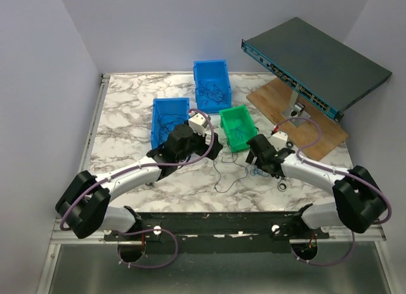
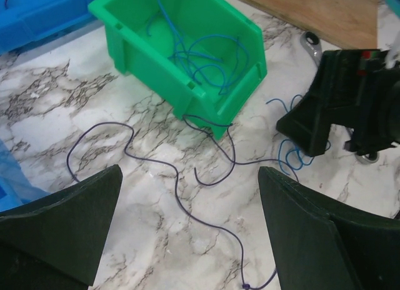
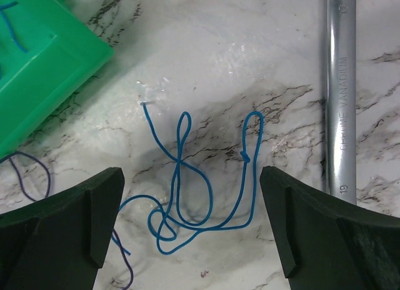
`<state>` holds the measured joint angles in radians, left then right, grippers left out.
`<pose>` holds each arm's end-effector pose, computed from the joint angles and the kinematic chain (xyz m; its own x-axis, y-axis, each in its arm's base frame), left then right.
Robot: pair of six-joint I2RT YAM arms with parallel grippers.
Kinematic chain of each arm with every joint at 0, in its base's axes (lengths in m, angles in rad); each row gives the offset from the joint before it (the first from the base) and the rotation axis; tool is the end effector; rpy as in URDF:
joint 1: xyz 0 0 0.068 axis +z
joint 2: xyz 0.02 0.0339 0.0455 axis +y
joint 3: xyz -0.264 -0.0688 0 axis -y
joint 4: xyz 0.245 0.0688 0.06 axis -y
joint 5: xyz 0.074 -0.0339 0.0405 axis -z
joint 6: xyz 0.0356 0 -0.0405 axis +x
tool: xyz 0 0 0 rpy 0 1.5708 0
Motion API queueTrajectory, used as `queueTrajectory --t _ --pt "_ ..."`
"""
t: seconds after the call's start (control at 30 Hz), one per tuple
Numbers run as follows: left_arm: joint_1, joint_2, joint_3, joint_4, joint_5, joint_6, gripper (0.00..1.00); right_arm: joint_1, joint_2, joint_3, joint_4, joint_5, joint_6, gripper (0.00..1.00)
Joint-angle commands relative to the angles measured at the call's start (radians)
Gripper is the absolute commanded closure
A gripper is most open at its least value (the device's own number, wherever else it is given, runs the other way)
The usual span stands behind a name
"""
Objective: Untangle the cables
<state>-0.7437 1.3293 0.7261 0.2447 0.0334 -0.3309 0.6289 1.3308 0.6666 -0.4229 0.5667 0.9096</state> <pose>0.2165 -0.2008 0.2418 -0.4715 -0.0074 -0.8818 0.5778 0.7528 -0.3153 0.2017 0.1231 0.1741 -0.6720 0.3346 -0.6607 0.3843 0.9202 0.0752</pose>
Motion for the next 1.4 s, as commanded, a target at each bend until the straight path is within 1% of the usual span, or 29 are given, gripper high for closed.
queueTrajectory --t 0.0,0.07,0.1,0.13,0.17,0.23,0.27,0.33,0.37,0.53,0.67,0.8,0.9,1.03,1.1,1.2,1.27,1.3,1.37 --pt "-0.007 -0.038 -0.029 0.147 0.050 0.016 0.07 -0.003 0.077 0.036 -0.067 0.064 0.103 0.00" --pt "-0.006 -0.040 -0.027 0.144 0.042 0.017 0.07 -0.004 0.109 0.032 -0.065 0.059 0.123 0.03" --pt "-0.007 -0.040 -0.030 0.145 0.042 0.014 0.07 -0.003 0.124 0.028 -0.064 0.055 0.134 0.06" --pt "-0.007 -0.041 -0.034 0.153 0.048 0.012 0.07 -0.003 0.133 0.024 -0.061 0.050 0.144 0.13" --pt "-0.008 -0.042 -0.036 0.160 0.058 0.009 0.07 -0.004 0.139 0.018 -0.062 0.050 0.157 0.28" --pt "-0.008 -0.043 -0.039 0.169 0.083 0.007 0.07 -0.003 0.124 0.011 -0.078 0.058 0.188 0.54" --pt "-0.008 -0.045 -0.039 0.173 0.096 0.007 0.07 -0.003 0.106 0.006 -0.083 0.063 0.189 0.65" --pt "-0.010 -0.047 -0.043 0.187 0.130 0.009 0.07 -0.004 0.051 0.007 -0.099 0.073 0.180 0.95" --pt "-0.011 -0.047 -0.044 0.195 0.157 0.012 0.07 -0.003 0.026 0.014 -0.111 0.074 0.169 0.99" --pt "-0.034 -0.033 -0.044 0.244 0.272 0.035 0.11 -0.003 -0.115 0.068 -0.166 0.039 0.134 0.99" --pt "-0.076 -0.004 -0.029 0.271 0.323 0.059 0.12 -0.003 -0.193 0.124 -0.206 0.006 0.122 0.99" --pt "-0.115 0.024 -0.002 0.251 0.321 0.082 0.12 -0.003 -0.231 0.192 -0.262 0.002 0.121 0.99" --pt "-0.117 0.028 0.002 0.244 0.295 0.071 0.12 -0.003 -0.250 0.228 -0.281 0.028 0.127 0.99" --pt "-0.115 -0.012 -0.035 0.268 0.204 0.053 0.12 -0.003 -0.258 0.233 -0.195 0.036 0.079 0.99" --pt "-0.114 -0.039 -0.061 0.277 0.135 0.052 0.11 -0.004 -0.242 0.238 -0.165 0.100 0.047 0.99" --pt "-0.102 -0.068 -0.070 0.241 0.031 0.033 0.11 -0.002 -0.205 0.256 -0.116 0.240 -0.010 0.99" --pt "-0.087 -0.079 -0.073 0.220 -0.020 0.011 0.11 -0.001 -0.189 0.252 -0.022 0.272 -0.101 0.99" --pt "-0.078 -0.083 -0.076 0.214 -0.025 -0.004 0.12 -0.001 -0.187 0.235 0.062 0.269 -0.171 0.99" --pt "-0.063 -0.087 -0.086 0.218 -0.052 -0.024 0.11 0.000 -0.194 0.183 0.253 0.217 -0.319 0.99"
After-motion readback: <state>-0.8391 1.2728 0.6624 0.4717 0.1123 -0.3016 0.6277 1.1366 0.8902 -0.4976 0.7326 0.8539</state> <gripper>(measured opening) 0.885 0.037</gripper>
